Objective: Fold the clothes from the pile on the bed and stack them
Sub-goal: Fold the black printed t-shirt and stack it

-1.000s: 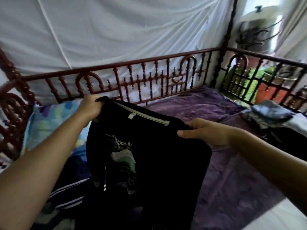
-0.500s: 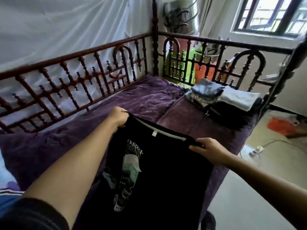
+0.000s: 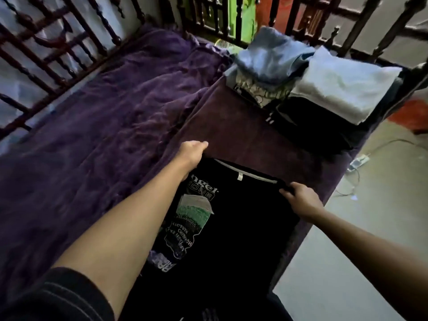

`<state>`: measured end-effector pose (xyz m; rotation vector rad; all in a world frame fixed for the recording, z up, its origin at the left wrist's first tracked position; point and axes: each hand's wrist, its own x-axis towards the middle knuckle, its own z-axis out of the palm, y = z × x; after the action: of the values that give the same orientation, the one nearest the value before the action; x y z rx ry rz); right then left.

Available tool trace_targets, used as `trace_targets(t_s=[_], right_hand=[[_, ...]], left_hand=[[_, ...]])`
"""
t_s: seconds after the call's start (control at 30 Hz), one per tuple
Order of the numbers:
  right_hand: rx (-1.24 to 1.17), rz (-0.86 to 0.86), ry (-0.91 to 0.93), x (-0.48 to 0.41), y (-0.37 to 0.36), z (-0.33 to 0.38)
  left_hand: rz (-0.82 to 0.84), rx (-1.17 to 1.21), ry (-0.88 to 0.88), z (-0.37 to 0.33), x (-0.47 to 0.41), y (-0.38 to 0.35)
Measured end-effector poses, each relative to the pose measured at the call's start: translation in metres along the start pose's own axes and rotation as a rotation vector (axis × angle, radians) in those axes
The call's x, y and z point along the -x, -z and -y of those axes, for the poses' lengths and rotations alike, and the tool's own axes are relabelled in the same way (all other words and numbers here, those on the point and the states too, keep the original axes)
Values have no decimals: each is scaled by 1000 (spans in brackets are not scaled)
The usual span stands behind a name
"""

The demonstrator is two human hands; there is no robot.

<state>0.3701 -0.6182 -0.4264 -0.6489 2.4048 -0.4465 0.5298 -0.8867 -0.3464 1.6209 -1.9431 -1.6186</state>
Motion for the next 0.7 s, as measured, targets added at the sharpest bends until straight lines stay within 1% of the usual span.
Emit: trace_targets(t_s=[0.1,0.2,0.27,0.33,0.4,0.47,0.6,0.7], right_hand=[[100,20,-73,-60,-12,-20],[207,106,-143,-94,-29,-33],[306,171,-146,-106,-35,-31],[390,186,-99,-114,-38,-17],[447,186,-7,-119,-43,13],[477,202,136,-121,-54,52],[550,266,453,-120,-98,138],[638,268,681,-121,-148,182]], left_hand=[[50,-6,52,9,-48,-42],[94,45,110,33,-74,-56],[49,62,158,55,-76,-44],[-62,78,226,83,-67,-18],[-185,68,307,117,-47,16],[-273,13,393,157,-18,49],[-317,-224,630,235,49,97],[-328,-387,778,293,84,113]])
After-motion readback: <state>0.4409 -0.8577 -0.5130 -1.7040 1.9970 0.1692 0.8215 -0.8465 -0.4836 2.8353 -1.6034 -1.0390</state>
